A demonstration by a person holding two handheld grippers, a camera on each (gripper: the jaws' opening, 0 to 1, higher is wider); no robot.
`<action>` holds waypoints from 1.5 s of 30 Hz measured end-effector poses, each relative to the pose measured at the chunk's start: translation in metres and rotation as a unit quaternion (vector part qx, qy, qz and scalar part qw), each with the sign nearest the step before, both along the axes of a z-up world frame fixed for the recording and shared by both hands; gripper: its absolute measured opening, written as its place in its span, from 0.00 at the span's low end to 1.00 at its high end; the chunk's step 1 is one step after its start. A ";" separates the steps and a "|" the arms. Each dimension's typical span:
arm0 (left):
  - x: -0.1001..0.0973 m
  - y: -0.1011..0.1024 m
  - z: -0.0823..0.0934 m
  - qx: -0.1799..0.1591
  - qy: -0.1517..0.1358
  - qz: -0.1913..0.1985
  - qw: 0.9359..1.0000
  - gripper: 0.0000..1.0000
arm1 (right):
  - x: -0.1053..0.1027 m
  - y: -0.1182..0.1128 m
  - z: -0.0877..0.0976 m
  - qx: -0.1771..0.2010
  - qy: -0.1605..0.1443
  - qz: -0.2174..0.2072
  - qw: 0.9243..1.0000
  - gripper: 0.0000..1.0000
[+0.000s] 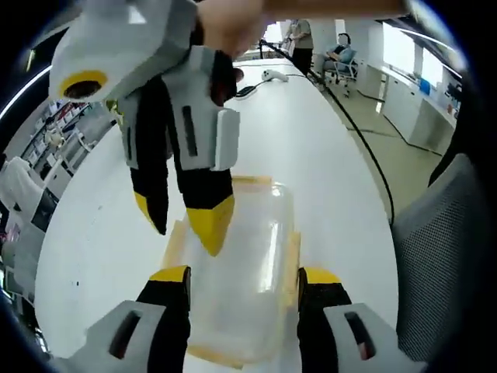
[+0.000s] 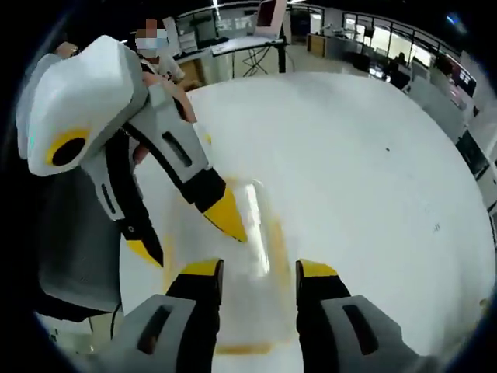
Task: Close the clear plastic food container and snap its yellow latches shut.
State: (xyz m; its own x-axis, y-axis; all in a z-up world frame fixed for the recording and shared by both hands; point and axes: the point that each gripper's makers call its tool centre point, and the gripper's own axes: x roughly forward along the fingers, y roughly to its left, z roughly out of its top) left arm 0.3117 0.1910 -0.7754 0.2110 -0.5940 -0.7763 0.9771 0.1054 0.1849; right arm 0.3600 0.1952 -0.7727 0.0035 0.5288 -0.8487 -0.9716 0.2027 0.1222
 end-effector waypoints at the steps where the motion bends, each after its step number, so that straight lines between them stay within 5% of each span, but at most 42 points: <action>1: 0.001 -0.001 -0.001 0.002 -0.005 0.000 1.000 0.52 | -0.001 0.005 -0.001 0.004 0.017 0.002 1.000 0.36; 3: 0.003 -0.002 -0.002 0.008 -0.018 -0.005 1.000 0.52 | -0.006 0.009 -0.006 0.001 0.046 0.001 0.999 0.36; 10: 0.001 -0.004 -0.006 0.013 -0.046 -0.007 0.999 0.51 | -0.005 0.010 -0.007 -0.037 0.050 0.053 0.997 0.33; 14: 0.001 -0.004 -0.006 0.010 -0.052 -0.003 0.999 0.49 | -0.002 0.007 -0.007 -0.085 0.055 0.101 0.990 0.25; 16: 0.002 -0.005 -0.006 0.011 -0.054 0.001 0.998 0.47 | -0.002 0.008 -0.008 -0.111 0.068 0.092 0.987 0.24; 22: 0.003 -0.004 -0.007 0.018 -0.060 0.012 0.998 0.47 | -0.002 0.008 -0.009 -0.192 0.079 0.133 0.969 0.25; 23: 0.006 -0.004 -0.007 0.017 -0.066 0.016 0.998 0.47 | -0.013 -0.007 -0.006 -0.232 0.109 0.119 0.959 0.24; 24: 0.003 -0.004 -0.007 0.015 -0.063 0.016 0.998 0.47 | -0.008 0.004 -0.011 -0.201 0.090 0.129 0.967 0.24; 38: -0.001 -0.004 -0.007 0.017 -0.067 0.025 0.997 0.48 | -0.007 0.008 -0.012 -0.221 0.092 0.126 0.963 0.26; 45: -0.003 -0.004 -0.007 0.026 -0.068 0.023 0.997 0.48 | -0.005 0.012 -0.010 -0.220 0.059 0.152 0.962 0.26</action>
